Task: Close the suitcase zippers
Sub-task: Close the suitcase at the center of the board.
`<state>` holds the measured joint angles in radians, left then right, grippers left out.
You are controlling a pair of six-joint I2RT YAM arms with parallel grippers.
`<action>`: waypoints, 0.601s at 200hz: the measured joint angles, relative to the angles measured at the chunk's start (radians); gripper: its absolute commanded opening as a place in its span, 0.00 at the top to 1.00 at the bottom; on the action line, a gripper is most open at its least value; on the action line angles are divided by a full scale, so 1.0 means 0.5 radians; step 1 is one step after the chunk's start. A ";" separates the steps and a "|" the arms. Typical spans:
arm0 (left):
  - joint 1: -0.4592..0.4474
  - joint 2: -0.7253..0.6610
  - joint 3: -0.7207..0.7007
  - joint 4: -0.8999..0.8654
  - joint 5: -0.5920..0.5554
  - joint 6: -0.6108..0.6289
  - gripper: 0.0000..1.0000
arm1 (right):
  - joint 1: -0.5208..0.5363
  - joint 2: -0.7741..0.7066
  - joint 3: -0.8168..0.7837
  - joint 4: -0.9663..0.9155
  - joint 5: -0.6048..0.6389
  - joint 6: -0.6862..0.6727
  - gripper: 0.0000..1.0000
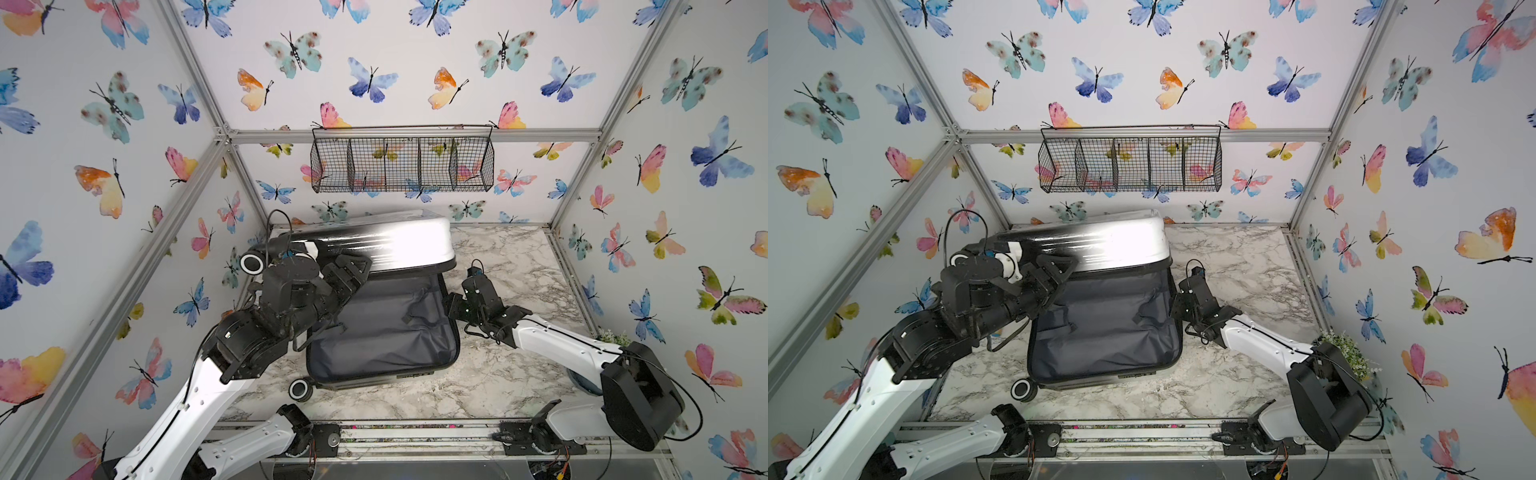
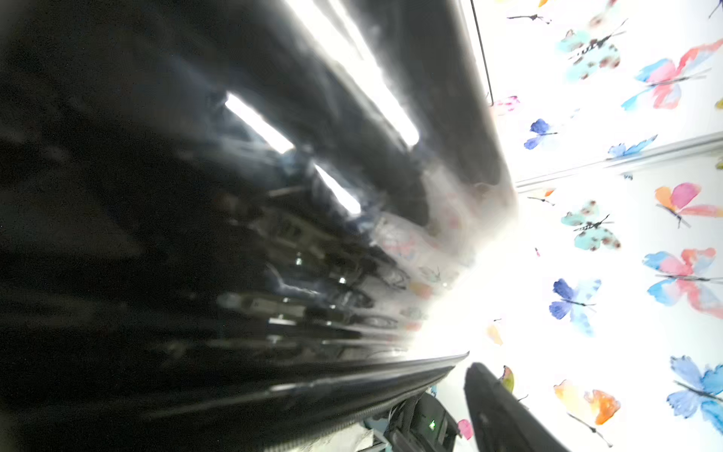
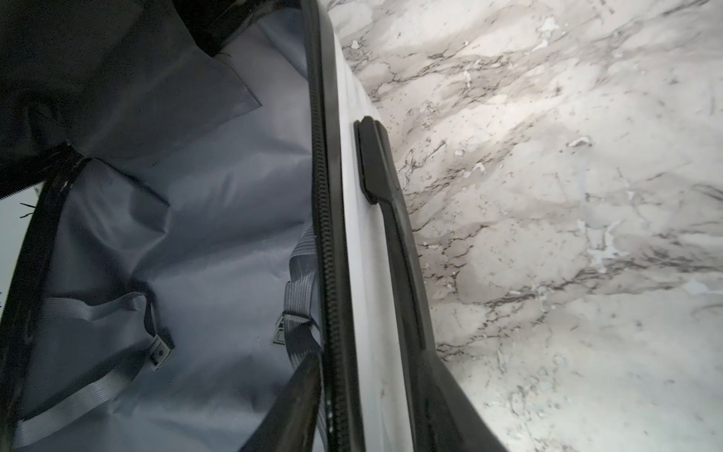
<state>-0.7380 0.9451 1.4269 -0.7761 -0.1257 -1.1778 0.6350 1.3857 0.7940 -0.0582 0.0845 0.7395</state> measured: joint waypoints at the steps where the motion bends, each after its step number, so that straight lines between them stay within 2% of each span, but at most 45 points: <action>1: -0.005 -0.002 0.014 -0.009 0.001 0.005 0.15 | -0.002 -0.004 0.000 -0.002 0.000 -0.003 0.54; 40: -0.021 -0.039 0.224 -0.087 0.040 0.198 0.11 | -0.067 -0.047 0.079 -0.063 -0.014 -0.121 0.51; 76: -0.021 -0.045 0.483 -0.130 0.056 0.392 0.14 | -0.112 -0.047 0.168 -0.069 -0.139 -0.183 0.49; 100: -0.021 -0.082 0.520 -0.300 -0.188 0.432 0.12 | -0.119 -0.053 0.202 -0.051 -0.242 -0.187 0.48; 120: -0.020 -0.063 0.450 -0.532 -0.513 0.439 0.08 | -0.137 -0.081 0.202 -0.062 -0.281 -0.199 0.47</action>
<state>-0.7479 0.9138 1.6520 -1.0420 -0.3824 -0.9585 0.5667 1.3453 0.8951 -0.0891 -0.0559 0.6399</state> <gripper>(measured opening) 0.903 0.522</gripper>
